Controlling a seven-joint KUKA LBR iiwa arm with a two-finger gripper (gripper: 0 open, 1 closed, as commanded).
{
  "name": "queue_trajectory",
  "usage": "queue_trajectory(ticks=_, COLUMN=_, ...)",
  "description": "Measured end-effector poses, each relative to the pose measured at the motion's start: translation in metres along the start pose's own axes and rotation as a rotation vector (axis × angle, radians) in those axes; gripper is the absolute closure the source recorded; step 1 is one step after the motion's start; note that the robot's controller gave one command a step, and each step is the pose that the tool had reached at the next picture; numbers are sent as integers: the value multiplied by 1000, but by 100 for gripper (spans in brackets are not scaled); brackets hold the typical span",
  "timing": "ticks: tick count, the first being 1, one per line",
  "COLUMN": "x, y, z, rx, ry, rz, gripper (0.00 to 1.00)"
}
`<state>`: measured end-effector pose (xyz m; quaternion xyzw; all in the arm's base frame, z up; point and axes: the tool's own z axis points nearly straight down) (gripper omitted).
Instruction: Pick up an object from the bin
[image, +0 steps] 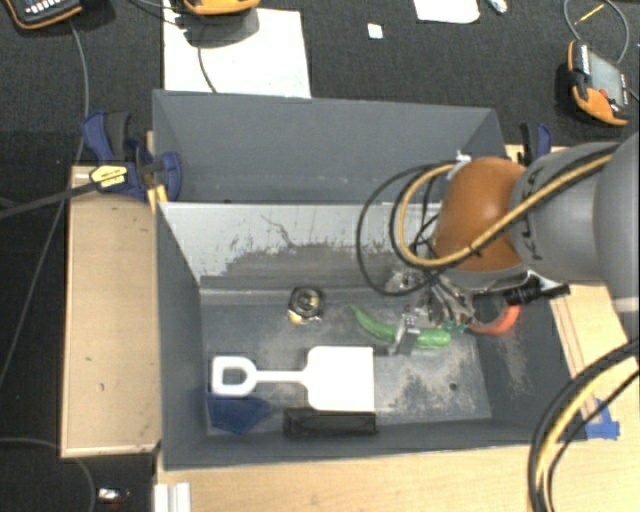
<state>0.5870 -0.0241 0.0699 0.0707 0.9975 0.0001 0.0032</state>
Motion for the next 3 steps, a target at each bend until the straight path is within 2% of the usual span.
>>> queue_trajectory(ticks=1, x=-6, y=9, z=-2, rx=-2, ry=-13, rz=-231, gripper=0)
queue_trajectory(ticks=2, x=-3, y=2, z=-1, rx=-1, ry=-6, rz=-36, gripper=100)
queue_trajectory(ticks=3, x=-3, y=2, z=-2, rx=-1, ry=-6, rz=-36, gripper=100)
